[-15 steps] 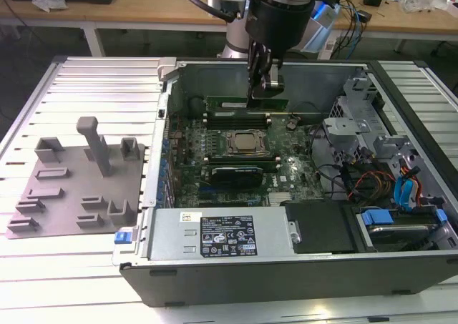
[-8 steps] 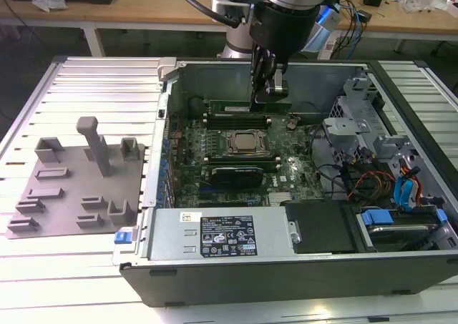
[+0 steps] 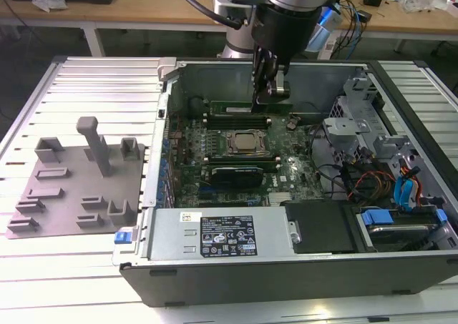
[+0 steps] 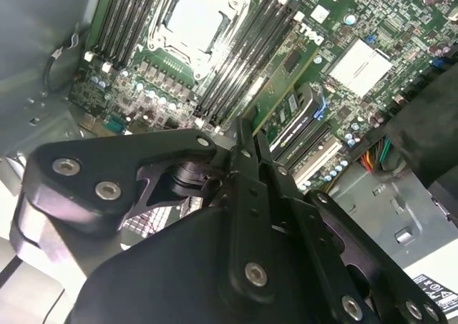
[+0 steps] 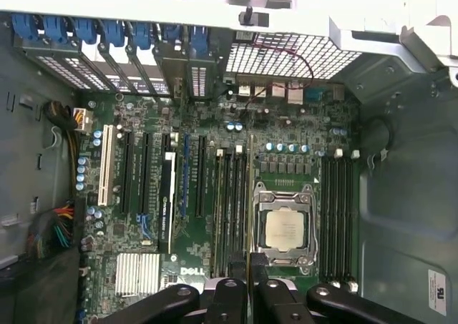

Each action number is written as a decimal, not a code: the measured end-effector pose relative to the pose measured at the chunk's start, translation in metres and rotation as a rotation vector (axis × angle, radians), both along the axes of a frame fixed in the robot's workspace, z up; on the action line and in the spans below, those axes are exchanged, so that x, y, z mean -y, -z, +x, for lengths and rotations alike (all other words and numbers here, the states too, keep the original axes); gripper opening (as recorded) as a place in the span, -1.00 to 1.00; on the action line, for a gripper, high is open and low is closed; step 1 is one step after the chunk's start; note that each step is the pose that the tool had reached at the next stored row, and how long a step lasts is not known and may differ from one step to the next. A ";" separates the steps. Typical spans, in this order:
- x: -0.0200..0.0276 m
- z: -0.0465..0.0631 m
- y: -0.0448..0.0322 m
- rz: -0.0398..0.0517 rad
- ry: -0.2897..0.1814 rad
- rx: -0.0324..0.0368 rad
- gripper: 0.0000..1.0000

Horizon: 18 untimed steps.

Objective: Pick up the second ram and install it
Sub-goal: 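Insert the second ram into the second slot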

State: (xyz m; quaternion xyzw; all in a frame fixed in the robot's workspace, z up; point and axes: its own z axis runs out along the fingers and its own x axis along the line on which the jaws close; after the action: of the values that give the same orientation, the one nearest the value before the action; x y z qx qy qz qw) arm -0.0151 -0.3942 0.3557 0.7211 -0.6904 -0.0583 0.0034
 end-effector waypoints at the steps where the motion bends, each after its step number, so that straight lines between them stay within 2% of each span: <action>1: 0.0000 0.001 0.0020 -0.0001 0.000 0.0000 -0.78; 8: 0.0003 0.003 0.0266 -0.0009 0.000 -0.0001 -0.78; 12: 0.0004 0.003 0.0367 -0.0010 0.000 -0.0001 -0.78; 14: 0.0004 0.003 0.0388 -0.0010 0.000 -0.0001 -0.78; 18: 0.0007 0.003 0.0527 -0.0010 0.000 -0.0001 -0.78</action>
State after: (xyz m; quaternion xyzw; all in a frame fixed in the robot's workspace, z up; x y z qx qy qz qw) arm -0.0119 -0.3949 0.3030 0.7210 -0.6904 -0.0580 0.0038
